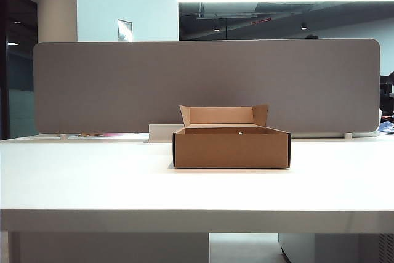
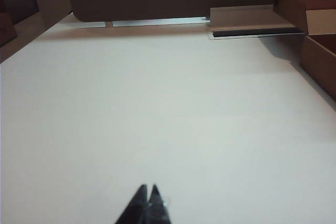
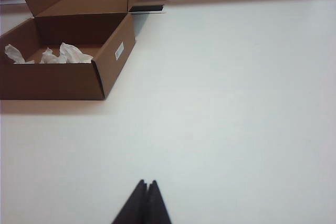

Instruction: Pick up all the paper balls on the table and put them in the paper box.

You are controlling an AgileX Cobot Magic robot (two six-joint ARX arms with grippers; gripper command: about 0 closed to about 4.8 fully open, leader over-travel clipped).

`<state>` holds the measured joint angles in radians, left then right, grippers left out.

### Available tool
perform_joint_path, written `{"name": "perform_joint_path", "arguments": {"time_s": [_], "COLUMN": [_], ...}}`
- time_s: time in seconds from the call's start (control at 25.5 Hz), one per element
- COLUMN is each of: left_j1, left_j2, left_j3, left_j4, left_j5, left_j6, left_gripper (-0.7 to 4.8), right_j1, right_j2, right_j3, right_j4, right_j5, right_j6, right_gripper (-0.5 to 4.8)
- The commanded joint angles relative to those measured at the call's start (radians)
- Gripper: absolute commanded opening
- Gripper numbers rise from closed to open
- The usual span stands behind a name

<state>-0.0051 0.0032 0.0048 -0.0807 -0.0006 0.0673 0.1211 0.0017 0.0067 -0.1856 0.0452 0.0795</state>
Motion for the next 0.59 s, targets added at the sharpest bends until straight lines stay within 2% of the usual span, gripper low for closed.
{"name": "perform_joint_path", "arguments": {"time_s": [0.04, 0.59], "left_j1": [0.0, 0.0], "left_j2": [0.001, 0.001], "left_j3": [0.003, 0.003], "left_j4": [0.006, 0.0], "left_j5": [0.005, 0.005], "left_j6": [0.004, 0.004], "left_gripper": [-0.03, -0.03], "right_j1": [0.0, -0.002], "right_j2": [-0.002, -0.002], "right_j3": [-0.006, -0.006], "right_j4": [0.006, 0.006], "right_j5": [0.002, 0.002], "right_j6": [0.002, 0.003], "right_gripper": [-0.06, -0.06]}}
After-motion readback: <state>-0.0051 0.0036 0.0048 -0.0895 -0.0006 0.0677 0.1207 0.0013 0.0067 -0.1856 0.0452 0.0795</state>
